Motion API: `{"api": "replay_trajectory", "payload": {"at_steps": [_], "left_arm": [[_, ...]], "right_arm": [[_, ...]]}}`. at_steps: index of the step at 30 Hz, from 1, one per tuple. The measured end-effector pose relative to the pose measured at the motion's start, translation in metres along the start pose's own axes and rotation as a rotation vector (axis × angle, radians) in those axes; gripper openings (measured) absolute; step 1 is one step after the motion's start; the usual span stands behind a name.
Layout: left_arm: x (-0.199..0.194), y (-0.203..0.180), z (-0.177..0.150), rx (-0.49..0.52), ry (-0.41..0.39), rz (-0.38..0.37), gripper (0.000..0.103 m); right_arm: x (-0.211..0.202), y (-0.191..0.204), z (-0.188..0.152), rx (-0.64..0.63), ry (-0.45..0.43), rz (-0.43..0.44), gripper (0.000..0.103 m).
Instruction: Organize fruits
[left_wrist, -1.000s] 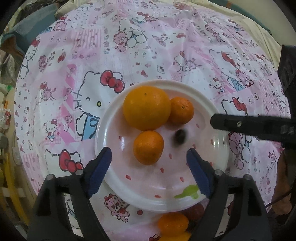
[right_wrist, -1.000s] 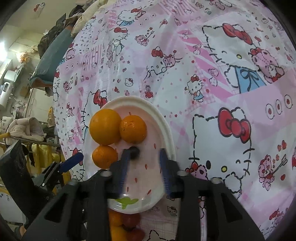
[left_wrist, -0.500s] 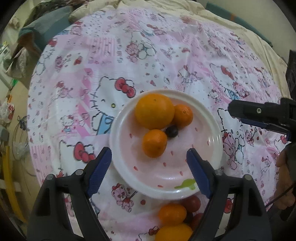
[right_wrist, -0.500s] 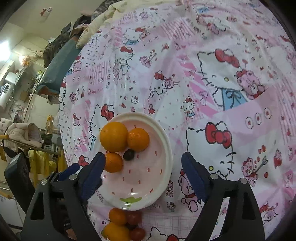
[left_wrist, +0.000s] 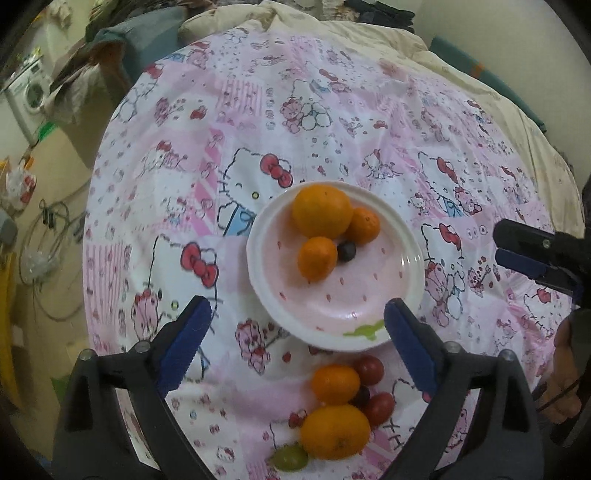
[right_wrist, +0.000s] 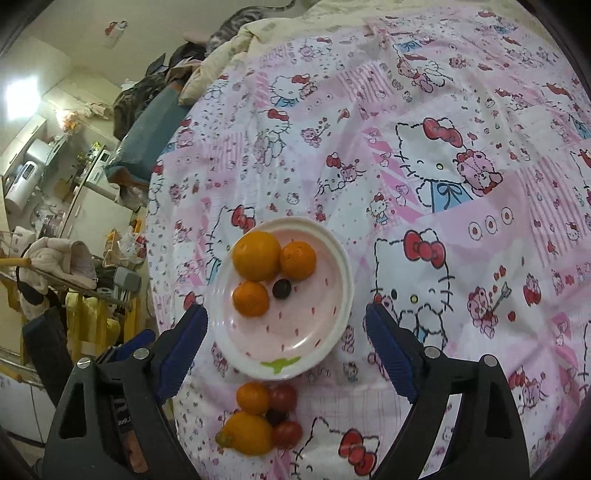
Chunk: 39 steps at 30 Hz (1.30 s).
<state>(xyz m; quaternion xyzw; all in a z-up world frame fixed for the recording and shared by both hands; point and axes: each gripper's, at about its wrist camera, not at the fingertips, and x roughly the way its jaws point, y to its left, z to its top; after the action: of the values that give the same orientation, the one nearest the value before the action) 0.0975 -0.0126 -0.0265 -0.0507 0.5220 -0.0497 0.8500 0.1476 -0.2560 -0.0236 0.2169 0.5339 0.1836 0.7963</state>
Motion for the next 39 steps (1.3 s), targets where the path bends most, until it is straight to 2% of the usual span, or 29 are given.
{"api": "replay_trajectory", "payload": {"at_steps": [7, 12, 19, 29, 39], "left_arm": [[-0.017, -0.003, -0.019, -0.013, -0.001, 0.017, 0.093], [-0.026, -0.006, -0.035, 0.001, -0.013, 0.023, 0.093], [-0.030, 0.001, -0.053, -0.042, 0.002, 0.009, 0.093], [-0.017, 0.013, -0.059, -0.111, 0.060, -0.017, 0.093], [-0.014, 0.024, -0.059, -0.154, 0.058, 0.022, 0.093]], "right_arm": [[-0.019, 0.002, -0.023, -0.023, -0.003, 0.004, 0.090], [-0.028, -0.008, -0.040, 0.007, -0.003, 0.009, 0.090], [-0.035, -0.016, -0.057, 0.040, -0.004, 0.010, 0.090], [-0.012, -0.023, -0.073, 0.089, 0.070, 0.022, 0.090], [0.013, -0.018, -0.073, 0.085, 0.118, 0.016, 0.090]]}}
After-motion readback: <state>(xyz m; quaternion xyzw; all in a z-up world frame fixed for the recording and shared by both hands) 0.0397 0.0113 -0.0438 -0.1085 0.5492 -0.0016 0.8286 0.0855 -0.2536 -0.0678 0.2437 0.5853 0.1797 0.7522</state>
